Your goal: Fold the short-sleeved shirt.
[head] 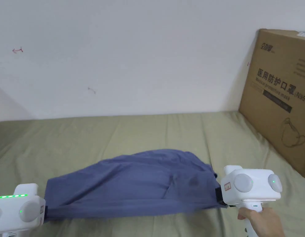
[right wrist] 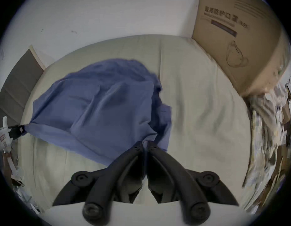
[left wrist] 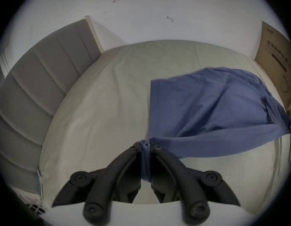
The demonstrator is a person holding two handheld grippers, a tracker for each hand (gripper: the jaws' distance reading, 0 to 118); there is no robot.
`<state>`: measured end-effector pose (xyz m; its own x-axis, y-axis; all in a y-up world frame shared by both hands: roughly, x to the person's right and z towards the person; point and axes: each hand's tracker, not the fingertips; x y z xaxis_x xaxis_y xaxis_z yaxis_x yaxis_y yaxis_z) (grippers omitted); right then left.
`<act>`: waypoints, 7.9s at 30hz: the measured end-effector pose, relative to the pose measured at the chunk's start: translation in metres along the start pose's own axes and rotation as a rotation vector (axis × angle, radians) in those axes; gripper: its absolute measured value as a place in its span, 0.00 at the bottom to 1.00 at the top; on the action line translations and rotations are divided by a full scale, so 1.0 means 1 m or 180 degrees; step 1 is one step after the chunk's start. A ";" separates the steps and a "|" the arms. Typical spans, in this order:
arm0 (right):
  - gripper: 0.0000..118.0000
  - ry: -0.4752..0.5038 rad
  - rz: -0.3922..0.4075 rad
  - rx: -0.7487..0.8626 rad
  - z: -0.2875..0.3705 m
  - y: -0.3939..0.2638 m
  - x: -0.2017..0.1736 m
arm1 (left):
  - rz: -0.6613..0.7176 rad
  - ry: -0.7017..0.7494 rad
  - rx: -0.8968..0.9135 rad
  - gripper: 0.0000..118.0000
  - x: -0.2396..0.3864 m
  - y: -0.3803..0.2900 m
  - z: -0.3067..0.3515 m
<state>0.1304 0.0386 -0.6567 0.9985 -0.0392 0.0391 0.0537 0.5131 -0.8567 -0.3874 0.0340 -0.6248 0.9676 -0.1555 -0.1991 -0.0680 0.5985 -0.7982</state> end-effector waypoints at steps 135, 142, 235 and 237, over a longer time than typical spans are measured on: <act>0.16 0.0084 -0.0334 0.0451 0.117 -0.152 0.036 | 0.0254 -0.0885 -0.0004 0.55 -0.082 -0.161 0.133; 0.00 0.0200 -0.0124 0.0359 0.122 -0.202 0.007 | 0.0310 -0.0934 -0.0199 0.00 -0.066 -0.213 0.133; 0.00 0.0199 -0.0199 0.0101 0.111 -0.181 0.017 | 0.0010 -0.1105 -0.0093 0.00 -0.048 -0.160 0.136; 0.00 0.0245 -0.0197 0.0098 0.090 -0.175 0.008 | -0.0022 -0.1105 -0.0182 0.00 -0.034 -0.157 0.122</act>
<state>0.1303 0.0262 -0.4601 0.9893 -0.1369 0.0508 0.1168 0.5338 -0.8375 -0.3798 0.0407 -0.4236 0.9924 0.1230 0.0040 -0.0651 0.5520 -0.8313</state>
